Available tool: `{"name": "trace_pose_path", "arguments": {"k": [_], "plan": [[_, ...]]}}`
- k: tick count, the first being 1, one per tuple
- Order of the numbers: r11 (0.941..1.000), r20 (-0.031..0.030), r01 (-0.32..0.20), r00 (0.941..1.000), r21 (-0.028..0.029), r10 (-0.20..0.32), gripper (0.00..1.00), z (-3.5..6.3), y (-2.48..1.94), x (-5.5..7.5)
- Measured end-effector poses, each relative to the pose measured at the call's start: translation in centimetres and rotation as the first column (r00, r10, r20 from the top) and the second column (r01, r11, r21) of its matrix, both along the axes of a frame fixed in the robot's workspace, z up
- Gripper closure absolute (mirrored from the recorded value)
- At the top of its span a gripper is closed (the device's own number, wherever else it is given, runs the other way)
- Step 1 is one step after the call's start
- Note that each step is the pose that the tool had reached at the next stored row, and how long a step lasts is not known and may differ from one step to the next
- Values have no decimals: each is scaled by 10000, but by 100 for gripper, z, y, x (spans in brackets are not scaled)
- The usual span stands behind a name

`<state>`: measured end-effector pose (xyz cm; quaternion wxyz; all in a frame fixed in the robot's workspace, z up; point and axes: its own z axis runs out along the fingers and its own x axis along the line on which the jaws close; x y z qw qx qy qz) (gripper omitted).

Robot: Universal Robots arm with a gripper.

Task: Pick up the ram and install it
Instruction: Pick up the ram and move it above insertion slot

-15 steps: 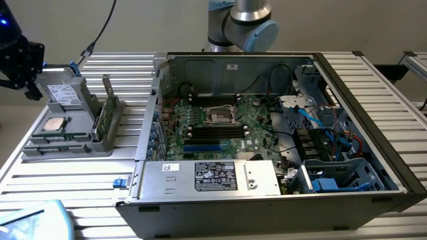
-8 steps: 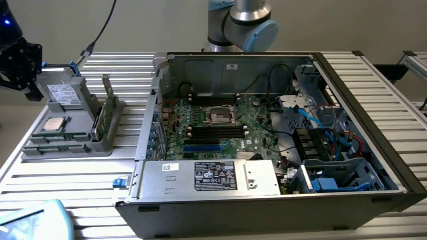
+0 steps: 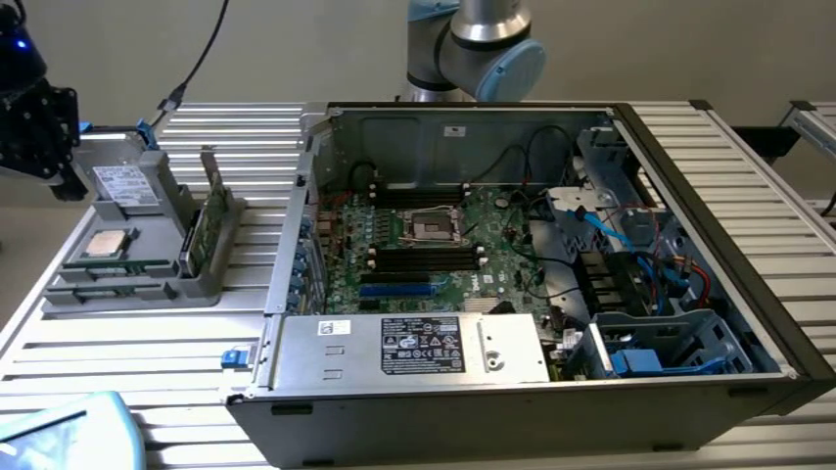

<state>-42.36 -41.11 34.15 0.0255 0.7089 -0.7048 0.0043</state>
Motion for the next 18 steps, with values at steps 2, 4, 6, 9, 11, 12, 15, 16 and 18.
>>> {"name": "trace_pose_path", "arguments": {"k": [2,4,6,9,11,12,15,16,18], "plan": [[9995,0,-324,9995,1,324,90,-1,0,0],[9994,2,-333,9994,1,333,90,-2,0,0],[9994,2,-333,9994,1,333,88,-2,0,0],[9994,2,-333,9994,1,333,75,-2,0,0],[9994,2,-333,9994,1,333,75,-2,0,0],[9994,2,-333,9994,1,333,75,-2,0,0],[9994,2,-333,9994,1,333,73,-2,0,0],[9994,2,-333,9994,1,333,73,-2,0,0],[9994,7,-333,9994,3,333,67,-20,0,-1]]}}
